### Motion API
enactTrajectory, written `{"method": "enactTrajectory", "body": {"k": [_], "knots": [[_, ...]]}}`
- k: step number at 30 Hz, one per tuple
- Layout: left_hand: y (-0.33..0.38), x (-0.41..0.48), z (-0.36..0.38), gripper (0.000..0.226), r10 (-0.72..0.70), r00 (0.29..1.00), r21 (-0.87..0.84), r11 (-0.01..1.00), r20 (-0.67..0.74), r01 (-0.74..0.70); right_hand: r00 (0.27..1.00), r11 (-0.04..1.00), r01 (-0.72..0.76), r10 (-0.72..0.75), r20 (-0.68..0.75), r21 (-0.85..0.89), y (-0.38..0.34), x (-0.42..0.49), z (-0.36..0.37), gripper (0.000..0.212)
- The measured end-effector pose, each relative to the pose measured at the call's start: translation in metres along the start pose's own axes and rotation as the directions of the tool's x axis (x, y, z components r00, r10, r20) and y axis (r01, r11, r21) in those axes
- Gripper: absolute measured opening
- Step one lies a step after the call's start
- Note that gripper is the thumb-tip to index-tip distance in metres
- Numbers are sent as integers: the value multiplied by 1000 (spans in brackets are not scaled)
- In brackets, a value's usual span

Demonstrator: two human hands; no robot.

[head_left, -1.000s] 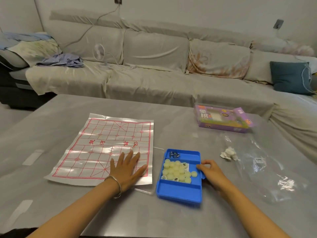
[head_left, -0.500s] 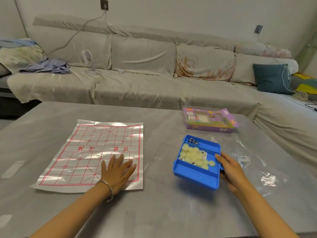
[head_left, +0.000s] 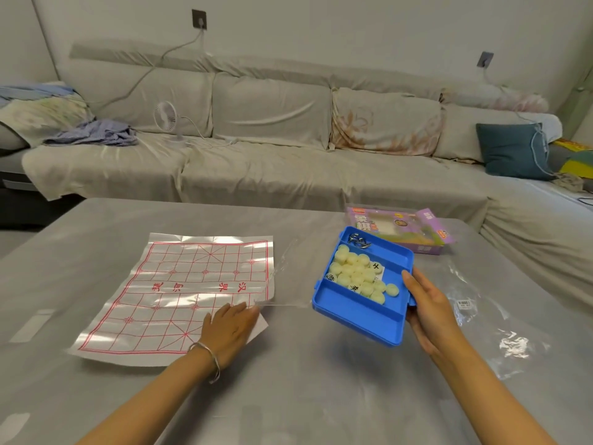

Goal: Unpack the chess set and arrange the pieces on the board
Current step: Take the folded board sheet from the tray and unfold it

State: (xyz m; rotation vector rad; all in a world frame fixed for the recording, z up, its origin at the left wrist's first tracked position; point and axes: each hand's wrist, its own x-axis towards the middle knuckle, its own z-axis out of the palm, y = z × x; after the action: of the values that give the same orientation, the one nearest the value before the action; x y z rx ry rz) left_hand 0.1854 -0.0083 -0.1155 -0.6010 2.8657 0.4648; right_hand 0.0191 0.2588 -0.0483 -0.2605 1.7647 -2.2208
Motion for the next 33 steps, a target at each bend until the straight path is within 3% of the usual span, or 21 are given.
{"method": "enactTrajectory", "body": {"k": [2, 5, 7, 9, 12, 15, 17, 18, 20, 24, 29, 33], "knots": [[1, 3, -1, 58, -8, 1000, -56, 998, 13, 9, 1000, 1000, 5, -5, 0, 19, -2, 1, 1, 42], [-5, 8, 2, 130, 10, 1000, -251, 968, -14, -13, 1000, 999, 21, -21, 8, 29, -3, 2, 1, 84], [-8, 11, 8, 145, 53, 999, -282, 958, -3, -51, 1000, 999, 14, -15, 15, 40, -2, 2, 2, 93], [-6, 7, 7, 145, 67, 998, -487, 871, -21, -69, 1000, 999, -9, 8, 22, 47, 1, 2, 3, 93], [-9, 6, -7, 138, -161, 981, -840, 543, -109, -4, 997, 997, -63, 61, 46, 44, 7, 5, 3, 46], [-17, 2, -23, 88, -263, 965, -979, 196, 5, 58, 989, 992, -125, 123, 80, 15, 14, 5, 10, 35], [-20, -2, -32, 58, -232, 964, -988, 48, 130, 145, 980, 986, -164, 163, 117, -4, 20, 3, 19, 32], [-21, -5, -35, 50, -217, 959, -980, 44, 181, 195, 973, 982, -188, 187, 134, -10, 24, 2, 23, 31], [-25, -7, -36, 45, -252, 946, -957, 151, 204, 247, 957, 971, -238, 239, 165, -28, 34, 1, 32, 31], [-43, -14, -33, 37, -353, 935, -863, 479, -21, 162, 929, 948, -274, 304, 209, -162, 49, -6, 49, 28], [-61, -22, -26, 27, -387, 910, -769, 624, -147, 141, 914, 885, -254, 352, 203, -389, 63, -15, 58, 26], [-60, -25, -17, 18, -351, 919, -674, 724, -178, 146, 909, 847, -285, 388, 155, -448, 71, -18, 58, 33]]}}
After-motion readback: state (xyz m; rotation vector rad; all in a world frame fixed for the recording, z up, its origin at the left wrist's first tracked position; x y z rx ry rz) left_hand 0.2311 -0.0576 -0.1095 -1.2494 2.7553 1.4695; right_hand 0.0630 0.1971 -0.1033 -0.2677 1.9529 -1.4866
